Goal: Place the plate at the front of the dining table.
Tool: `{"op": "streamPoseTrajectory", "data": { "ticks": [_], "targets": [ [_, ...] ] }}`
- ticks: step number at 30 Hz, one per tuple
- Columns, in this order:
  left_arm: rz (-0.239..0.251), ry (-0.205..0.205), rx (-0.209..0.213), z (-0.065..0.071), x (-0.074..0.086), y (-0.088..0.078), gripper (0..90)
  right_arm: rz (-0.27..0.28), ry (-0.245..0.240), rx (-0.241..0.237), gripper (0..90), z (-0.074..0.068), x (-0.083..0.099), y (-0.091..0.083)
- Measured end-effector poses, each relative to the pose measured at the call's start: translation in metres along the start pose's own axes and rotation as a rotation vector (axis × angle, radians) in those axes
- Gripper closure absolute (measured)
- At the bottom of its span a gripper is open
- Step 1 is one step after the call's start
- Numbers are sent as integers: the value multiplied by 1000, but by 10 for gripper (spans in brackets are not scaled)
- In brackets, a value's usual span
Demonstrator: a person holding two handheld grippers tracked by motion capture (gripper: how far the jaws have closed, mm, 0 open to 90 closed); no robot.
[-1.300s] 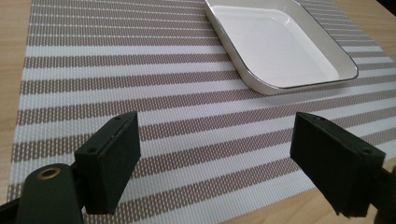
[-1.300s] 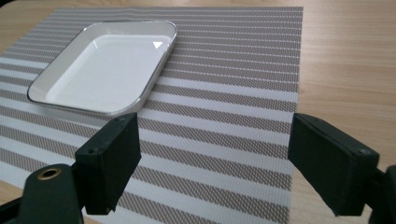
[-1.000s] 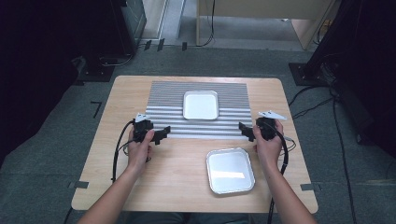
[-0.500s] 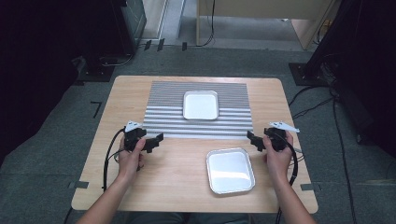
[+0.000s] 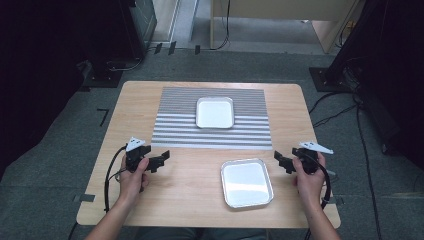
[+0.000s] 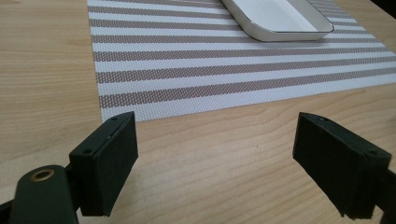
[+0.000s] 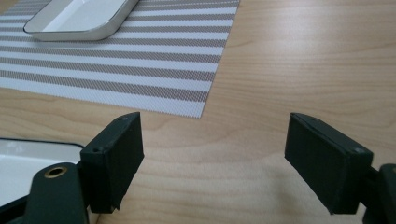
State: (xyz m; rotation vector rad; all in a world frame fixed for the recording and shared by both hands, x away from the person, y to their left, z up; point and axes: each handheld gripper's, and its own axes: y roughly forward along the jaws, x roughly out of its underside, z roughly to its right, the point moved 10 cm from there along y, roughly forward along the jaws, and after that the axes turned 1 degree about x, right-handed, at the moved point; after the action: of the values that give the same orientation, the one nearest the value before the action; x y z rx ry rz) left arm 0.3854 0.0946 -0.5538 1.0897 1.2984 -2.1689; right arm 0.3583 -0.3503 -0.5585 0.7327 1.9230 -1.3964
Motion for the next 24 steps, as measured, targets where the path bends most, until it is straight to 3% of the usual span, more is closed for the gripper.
{"op": "streamPoseTrajectory", "data": {
  "ticks": [14,24],
  "targets": [
    [-23,-31,-4,-17,32,-26,115,-2,-1,15,195,11,25,-25],
    [-38,-34,-61,-42,49,-51,107,0,14,32,193,22,41,-40]
  ]
}}
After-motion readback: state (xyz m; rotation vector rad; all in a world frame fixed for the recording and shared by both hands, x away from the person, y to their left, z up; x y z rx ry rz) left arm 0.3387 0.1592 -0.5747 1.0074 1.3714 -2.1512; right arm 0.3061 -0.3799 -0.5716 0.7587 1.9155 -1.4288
